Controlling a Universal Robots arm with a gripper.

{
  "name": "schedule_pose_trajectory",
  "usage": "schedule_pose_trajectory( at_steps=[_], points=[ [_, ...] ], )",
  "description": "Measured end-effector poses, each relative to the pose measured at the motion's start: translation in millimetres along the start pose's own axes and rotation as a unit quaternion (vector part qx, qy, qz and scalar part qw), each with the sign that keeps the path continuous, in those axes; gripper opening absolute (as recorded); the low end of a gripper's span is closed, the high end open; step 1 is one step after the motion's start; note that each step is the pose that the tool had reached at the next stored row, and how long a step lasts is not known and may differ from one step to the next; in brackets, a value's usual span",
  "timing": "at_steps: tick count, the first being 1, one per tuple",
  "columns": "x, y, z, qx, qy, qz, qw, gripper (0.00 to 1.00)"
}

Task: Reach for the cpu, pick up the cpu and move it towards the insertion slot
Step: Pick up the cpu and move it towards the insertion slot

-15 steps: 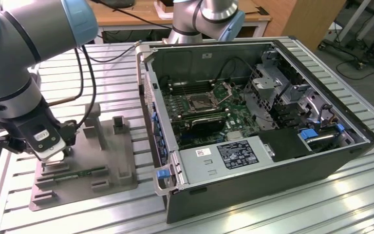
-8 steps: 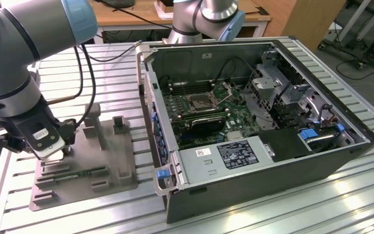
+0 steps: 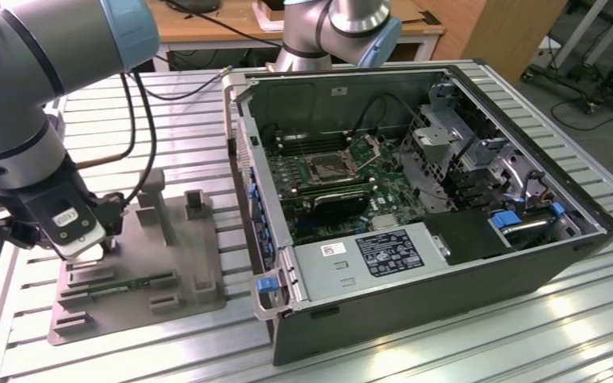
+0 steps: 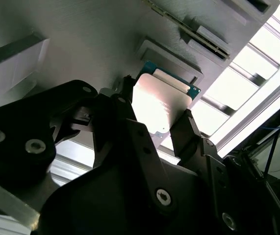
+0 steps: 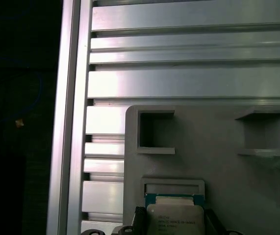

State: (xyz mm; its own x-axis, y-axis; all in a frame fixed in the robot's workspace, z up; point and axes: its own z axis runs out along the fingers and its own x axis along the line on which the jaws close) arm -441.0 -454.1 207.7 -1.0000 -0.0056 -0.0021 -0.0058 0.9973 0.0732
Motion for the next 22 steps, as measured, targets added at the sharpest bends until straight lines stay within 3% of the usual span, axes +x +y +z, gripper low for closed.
schedule_pose_trajectory(
  at_steps=[22],
  points=[
    [0.0,1.1,-15.2,0.0000,0.0000,0.000,1.0000,0.54]
  ],
)
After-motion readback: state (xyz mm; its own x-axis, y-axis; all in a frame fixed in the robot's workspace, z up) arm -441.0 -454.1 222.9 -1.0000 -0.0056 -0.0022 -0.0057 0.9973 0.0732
